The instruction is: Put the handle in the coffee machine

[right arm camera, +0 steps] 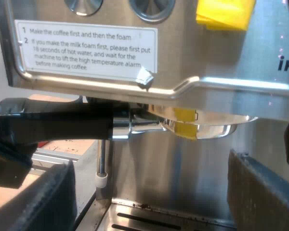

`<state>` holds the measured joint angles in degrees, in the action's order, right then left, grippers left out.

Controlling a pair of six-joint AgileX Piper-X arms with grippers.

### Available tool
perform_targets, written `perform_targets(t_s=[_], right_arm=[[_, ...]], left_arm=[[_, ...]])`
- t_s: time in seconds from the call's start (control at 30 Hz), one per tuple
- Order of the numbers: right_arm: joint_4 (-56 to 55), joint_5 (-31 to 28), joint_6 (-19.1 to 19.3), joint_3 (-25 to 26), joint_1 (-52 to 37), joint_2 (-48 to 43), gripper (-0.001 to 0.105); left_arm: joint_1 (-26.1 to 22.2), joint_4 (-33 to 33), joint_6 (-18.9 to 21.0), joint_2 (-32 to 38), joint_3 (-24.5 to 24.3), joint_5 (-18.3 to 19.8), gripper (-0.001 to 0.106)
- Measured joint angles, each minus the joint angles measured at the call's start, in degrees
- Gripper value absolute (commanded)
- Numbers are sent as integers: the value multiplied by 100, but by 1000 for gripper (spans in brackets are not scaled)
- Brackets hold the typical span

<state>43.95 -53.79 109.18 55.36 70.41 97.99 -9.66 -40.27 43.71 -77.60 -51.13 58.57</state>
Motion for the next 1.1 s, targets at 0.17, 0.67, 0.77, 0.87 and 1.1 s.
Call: perform_targets(t_s=[0.17, 0.67, 0.77, 0.87, 1.1], right_arm=[[-185, 18, 0, 0, -151, 0, 45], [650, 755, -20, 10, -960, 1060, 43], [1048, 673, 80, 255, -986, 1481, 43], [1330, 524, 179, 596, -986, 1805, 41], [1521, 167, 271, 1061, -1009, 2221, 38]], left_arm=[[0, 0, 20, 0, 0, 0, 0], [0, 0, 19, 0, 0, 14, 0], [0, 0, 19, 0, 0, 14, 0], [0, 0, 19, 0, 0, 14, 0], [0, 0, 19, 0, 0, 14, 0]])
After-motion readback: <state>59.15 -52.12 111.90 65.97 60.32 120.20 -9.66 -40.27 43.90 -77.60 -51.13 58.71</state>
